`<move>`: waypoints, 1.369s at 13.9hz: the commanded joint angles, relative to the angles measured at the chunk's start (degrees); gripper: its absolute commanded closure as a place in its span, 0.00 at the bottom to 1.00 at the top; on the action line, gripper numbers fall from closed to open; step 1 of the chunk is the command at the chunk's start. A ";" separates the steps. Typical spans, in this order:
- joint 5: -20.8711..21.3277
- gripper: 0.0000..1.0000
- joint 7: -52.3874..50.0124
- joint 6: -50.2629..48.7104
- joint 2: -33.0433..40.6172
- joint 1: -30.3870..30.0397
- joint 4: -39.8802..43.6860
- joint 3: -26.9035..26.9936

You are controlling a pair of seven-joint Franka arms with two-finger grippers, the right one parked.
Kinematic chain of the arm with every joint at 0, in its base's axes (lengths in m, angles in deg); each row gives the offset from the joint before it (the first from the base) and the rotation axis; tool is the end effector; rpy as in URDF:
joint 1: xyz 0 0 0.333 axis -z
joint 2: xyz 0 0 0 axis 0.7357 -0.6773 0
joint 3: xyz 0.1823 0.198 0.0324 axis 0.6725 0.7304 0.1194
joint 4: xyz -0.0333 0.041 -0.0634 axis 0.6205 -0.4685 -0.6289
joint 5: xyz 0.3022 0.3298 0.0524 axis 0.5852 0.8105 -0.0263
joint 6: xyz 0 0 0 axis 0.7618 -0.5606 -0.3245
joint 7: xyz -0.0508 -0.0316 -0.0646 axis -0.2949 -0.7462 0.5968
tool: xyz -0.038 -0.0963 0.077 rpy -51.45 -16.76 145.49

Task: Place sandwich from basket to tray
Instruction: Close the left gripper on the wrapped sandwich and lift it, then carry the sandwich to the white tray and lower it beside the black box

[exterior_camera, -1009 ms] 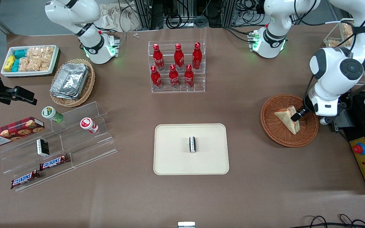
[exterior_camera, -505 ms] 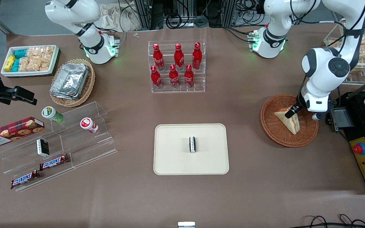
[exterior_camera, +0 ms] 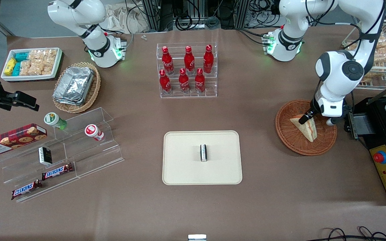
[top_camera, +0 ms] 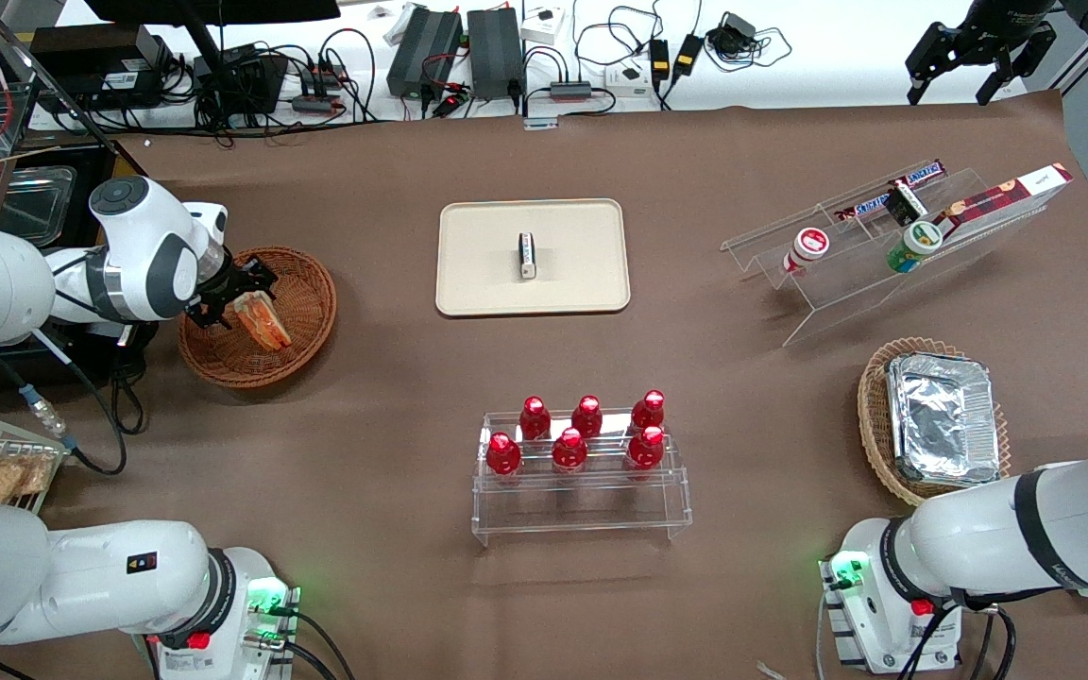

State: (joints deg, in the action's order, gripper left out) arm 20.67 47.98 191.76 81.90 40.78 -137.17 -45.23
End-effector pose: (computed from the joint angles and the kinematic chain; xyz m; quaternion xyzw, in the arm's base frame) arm 0.4850 0.0049 0.1435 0.9407 0.3363 0.0421 0.0132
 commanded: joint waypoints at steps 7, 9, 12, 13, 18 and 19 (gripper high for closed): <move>0.51 1.00 -4.80 4.67 -0.78 0.17 -1.12 -0.31; 0.60 1.00 -5.07 3.53 0.88 0.17 -0.07 -0.40; 0.69 1.00 -4.55 -8.11 4.75 0.17 5.10 -1.80; 0.78 1.00 -4.55 -15.12 5.72 0.17 9.74 -2.68; 0.69 1.00 0.27 -49.61 -1.02 0.17 42.59 -9.26; 0.60 1.00 1.51 -52.95 -4.00 0.26 49.09 -11.02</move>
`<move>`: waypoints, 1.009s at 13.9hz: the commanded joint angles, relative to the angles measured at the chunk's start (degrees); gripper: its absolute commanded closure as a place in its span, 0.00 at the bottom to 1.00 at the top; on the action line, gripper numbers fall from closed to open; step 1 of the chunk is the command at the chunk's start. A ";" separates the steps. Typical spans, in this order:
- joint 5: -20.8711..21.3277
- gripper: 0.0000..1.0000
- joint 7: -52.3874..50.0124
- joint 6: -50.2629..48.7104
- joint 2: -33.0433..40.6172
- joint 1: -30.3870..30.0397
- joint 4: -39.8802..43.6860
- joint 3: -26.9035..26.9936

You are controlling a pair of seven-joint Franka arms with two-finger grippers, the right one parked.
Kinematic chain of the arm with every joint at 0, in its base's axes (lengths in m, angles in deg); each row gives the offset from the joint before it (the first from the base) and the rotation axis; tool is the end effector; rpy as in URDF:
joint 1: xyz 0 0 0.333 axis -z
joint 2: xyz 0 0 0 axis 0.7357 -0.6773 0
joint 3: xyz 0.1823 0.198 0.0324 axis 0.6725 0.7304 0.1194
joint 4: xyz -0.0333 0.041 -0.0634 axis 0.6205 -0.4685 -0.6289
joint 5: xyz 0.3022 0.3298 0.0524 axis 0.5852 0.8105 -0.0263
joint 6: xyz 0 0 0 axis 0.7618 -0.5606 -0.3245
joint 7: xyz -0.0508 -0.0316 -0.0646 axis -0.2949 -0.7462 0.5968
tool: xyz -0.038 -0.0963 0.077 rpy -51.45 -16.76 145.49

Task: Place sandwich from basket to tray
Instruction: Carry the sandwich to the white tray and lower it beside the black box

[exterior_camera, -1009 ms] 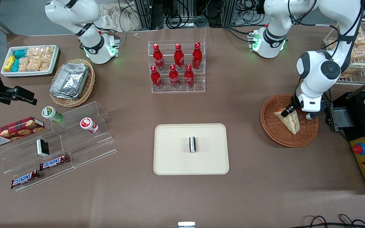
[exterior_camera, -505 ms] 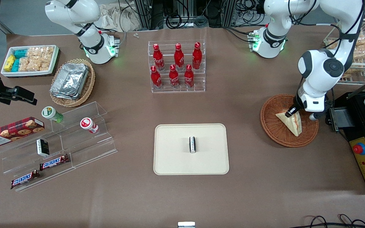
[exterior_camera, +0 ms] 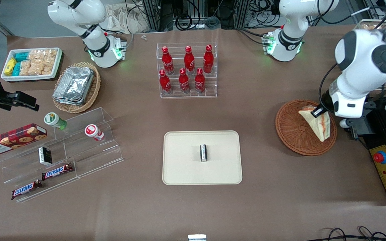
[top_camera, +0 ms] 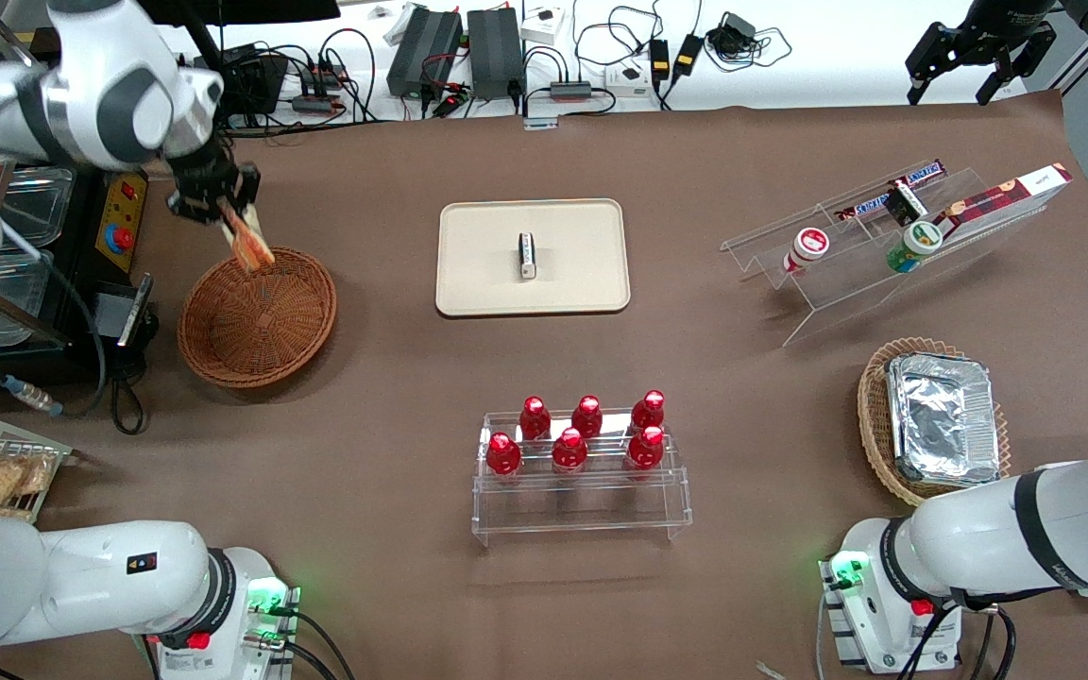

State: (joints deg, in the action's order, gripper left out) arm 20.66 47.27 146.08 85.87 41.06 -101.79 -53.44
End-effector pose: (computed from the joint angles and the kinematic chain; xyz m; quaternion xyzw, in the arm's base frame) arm 0.5936 -0.0813 0.4032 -0.9613 -0.2750 0.0065 0.0148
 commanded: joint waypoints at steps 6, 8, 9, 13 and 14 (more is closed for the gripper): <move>10.70 1.00 3.03 -11.71 -22.83 10.23 27.93 -9.51; 10.55 1.00 2.06 -8.48 -27.84 12.27 28.99 -9.60; 10.98 1.00 0.57 -5.06 -29.95 13.76 28.90 -9.60; 11.42 1.00 -1.80 9.62 -39.00 16.57 28.72 -9.51; 11.42 1.00 -3.29 12.70 -41.03 18.41 28.72 -9.25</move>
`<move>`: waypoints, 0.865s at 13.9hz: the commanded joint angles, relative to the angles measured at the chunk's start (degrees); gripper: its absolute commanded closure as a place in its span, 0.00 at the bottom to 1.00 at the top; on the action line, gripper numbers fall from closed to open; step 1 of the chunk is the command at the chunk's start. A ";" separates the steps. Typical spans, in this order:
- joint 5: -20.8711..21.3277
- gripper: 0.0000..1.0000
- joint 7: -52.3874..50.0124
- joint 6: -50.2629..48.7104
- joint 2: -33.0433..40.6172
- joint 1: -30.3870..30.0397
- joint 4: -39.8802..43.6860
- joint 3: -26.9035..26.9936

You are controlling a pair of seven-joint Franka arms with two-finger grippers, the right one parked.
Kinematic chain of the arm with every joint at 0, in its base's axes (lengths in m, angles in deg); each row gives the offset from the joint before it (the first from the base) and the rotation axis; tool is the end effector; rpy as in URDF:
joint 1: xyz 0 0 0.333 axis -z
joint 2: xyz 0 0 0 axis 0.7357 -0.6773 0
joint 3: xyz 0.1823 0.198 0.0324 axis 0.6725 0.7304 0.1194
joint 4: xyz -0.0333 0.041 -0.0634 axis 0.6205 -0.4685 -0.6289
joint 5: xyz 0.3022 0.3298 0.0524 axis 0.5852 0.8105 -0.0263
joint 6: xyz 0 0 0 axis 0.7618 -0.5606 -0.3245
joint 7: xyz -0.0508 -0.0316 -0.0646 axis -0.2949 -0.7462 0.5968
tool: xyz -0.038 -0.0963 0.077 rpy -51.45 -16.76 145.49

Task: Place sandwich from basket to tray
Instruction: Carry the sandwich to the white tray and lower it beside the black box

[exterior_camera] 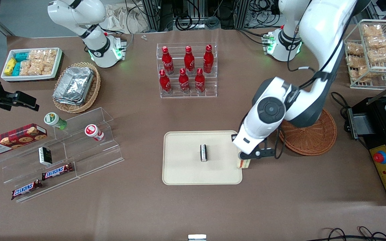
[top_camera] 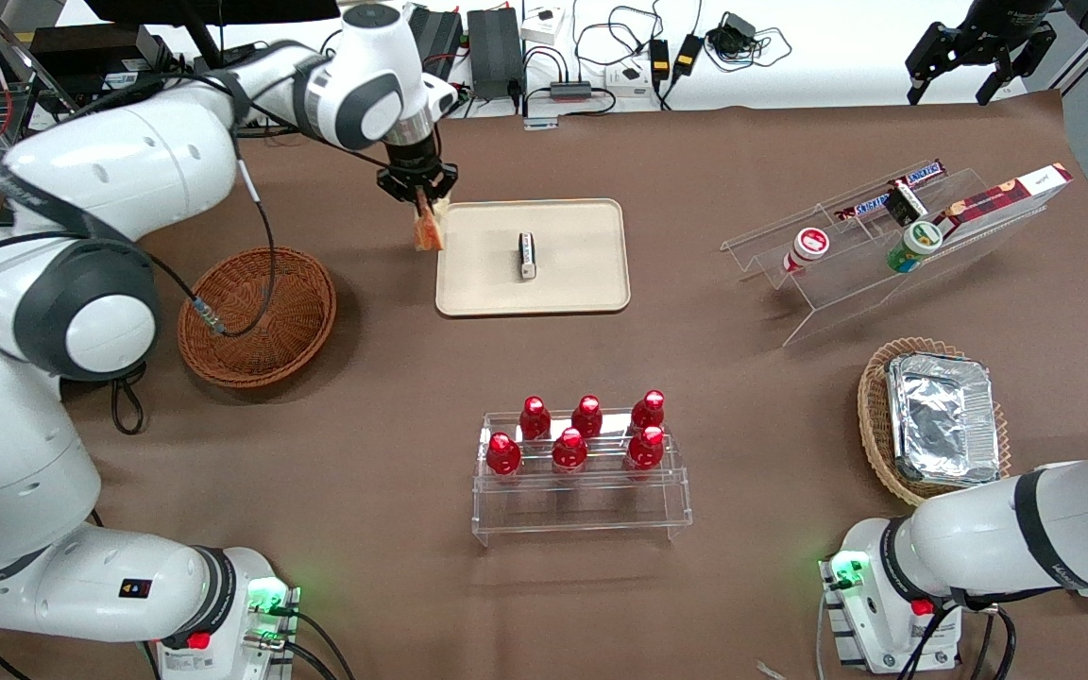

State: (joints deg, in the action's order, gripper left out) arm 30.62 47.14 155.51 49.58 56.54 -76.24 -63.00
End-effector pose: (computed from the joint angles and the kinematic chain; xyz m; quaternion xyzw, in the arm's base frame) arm 0.6331 -0.3595 0.2551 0.9982 0.0507 -0.0156 0.0264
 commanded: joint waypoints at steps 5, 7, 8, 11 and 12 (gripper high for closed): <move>10.68 1.00 -9.33 7.69 -10.47 4.45 3.00 1.28; 11.22 1.00 -9.24 7.70 -10.82 4.45 2.56 1.28; 11.22 0.86 -9.24 7.70 -11.00 4.45 2.56 1.37; 10.61 0.00 -9.42 7.26 -10.57 4.01 2.91 1.37; 10.43 0.00 -9.42 6.56 -9.86 3.84 3.17 1.37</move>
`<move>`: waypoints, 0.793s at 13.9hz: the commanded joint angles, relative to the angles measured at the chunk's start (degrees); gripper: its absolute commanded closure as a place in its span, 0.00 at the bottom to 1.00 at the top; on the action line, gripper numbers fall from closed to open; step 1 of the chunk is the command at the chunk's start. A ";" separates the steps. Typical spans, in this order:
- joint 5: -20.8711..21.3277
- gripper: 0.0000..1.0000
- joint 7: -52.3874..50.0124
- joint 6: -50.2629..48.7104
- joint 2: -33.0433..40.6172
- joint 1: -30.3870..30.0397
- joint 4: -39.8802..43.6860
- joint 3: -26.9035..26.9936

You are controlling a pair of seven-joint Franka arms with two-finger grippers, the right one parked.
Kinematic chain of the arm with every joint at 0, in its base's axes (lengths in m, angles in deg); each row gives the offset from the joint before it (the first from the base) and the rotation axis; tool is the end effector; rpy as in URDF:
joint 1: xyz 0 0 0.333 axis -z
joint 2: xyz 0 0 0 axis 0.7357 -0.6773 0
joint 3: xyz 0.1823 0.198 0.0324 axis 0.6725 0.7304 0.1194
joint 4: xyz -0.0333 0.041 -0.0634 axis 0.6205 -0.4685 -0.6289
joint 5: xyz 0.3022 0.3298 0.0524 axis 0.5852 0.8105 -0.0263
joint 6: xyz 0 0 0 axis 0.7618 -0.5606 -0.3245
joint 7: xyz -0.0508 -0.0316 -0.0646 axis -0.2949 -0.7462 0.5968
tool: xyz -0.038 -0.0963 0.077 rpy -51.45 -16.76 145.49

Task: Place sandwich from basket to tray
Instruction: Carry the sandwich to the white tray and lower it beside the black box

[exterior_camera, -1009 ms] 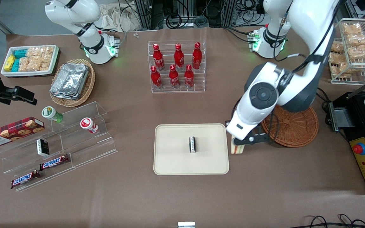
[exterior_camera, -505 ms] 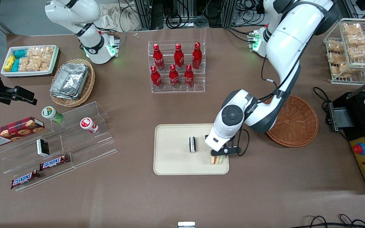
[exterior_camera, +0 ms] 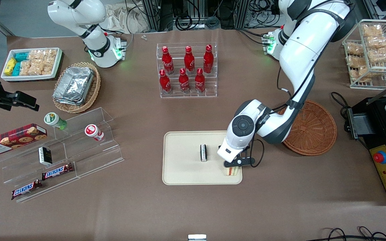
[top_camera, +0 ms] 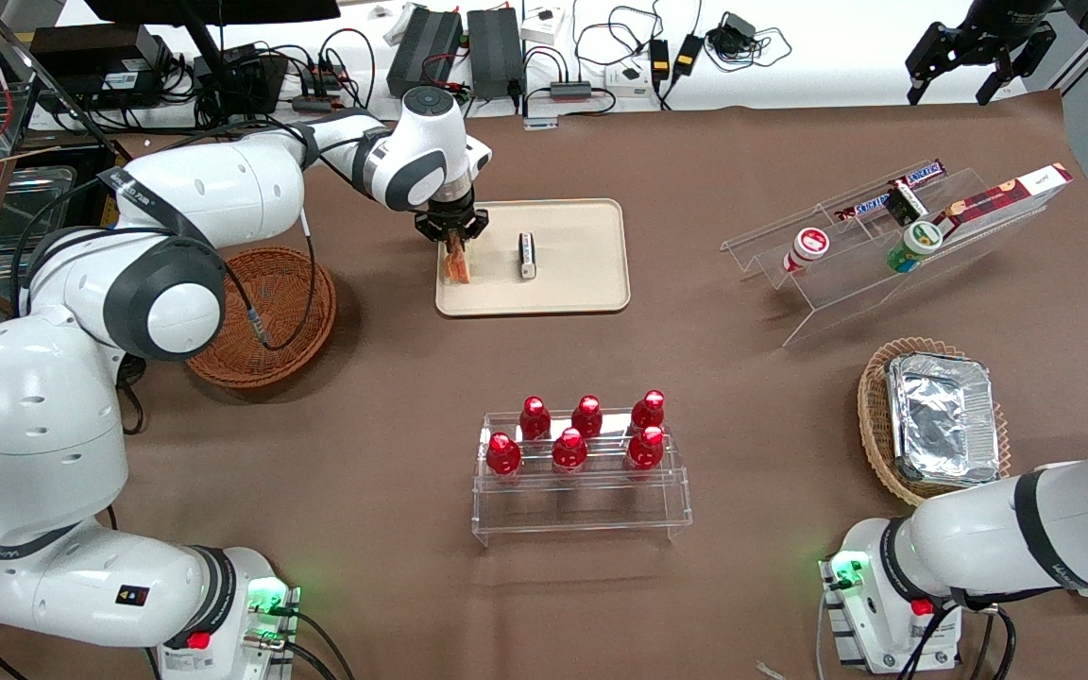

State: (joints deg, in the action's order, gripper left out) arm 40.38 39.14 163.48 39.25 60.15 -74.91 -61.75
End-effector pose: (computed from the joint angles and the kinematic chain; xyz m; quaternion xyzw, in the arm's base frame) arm 0.6216 -0.3853 0.1511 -0.9983 -0.0570 -0.0075 0.0055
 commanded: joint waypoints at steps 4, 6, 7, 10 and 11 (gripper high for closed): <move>0.31 0.00 -1.06 -10.53 8.72 -1.70 1.84 0.04; -2.65 0.00 0.95 -16.33 13.98 -5.38 1.76 -0.40; -5.90 0.00 3.31 -18.19 17.14 -6.71 1.84 -0.31; -8.21 0.00 14.19 -25.38 24.80 -13.90 1.14 -0.22; -8.30 0.01 17.10 -26.46 27.78 -15.49 -0.51 -0.22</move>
State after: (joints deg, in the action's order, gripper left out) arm 33.48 50.73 139.15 61.24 48.32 -71.30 -61.61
